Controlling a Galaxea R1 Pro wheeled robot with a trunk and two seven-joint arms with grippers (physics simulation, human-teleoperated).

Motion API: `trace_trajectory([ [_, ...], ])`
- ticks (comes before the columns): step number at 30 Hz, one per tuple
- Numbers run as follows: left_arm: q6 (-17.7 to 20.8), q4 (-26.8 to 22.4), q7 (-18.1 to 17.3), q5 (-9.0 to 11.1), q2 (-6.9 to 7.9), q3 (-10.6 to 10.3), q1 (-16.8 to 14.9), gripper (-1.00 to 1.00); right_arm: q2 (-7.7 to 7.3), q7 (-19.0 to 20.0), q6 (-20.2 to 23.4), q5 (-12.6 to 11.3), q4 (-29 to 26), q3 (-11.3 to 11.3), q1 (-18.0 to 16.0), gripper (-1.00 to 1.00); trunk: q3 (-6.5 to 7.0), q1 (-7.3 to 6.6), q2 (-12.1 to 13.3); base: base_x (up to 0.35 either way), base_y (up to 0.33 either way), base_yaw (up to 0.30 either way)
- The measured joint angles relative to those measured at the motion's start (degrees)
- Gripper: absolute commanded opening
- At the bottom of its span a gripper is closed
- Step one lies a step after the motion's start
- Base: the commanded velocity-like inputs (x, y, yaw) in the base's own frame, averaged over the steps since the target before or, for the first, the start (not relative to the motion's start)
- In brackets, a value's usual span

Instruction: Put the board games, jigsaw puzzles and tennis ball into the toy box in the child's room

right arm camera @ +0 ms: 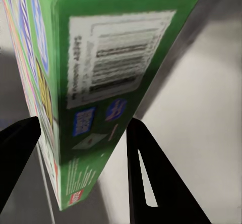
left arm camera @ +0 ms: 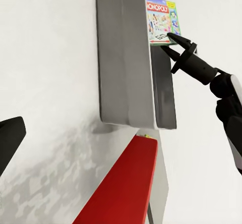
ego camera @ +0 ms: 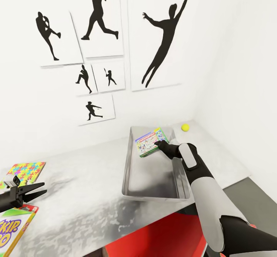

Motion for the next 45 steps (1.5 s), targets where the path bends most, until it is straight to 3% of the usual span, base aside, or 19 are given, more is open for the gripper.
trace_trajectory([
  [28,0.0,0.0,0.0,0.0,0.00,-0.2,0.0,1.00,0.08,0.0,-2.9,0.3,0.5,0.0,-0.5,-1.00,0.00,0.00,0.0,0.000,0.000,0.000],
  [29,0.0,0.0,0.0,0.0,0.00,-0.2,0.0,1.00,0.08,0.0,-2.9,0.3,0.5,0.0,-0.5,1.00,0.00,0.00,0.0,0.000,0.000,0.000],
  [45,0.0,0.0,0.0,0.0,-0.01,-0.2,0.0,1.00,0.08,0.0,-4.2,0.2,0.6,0.1,-0.6,1.00,0.00,0.00,0.0,0.000,0.000,0.000],
])
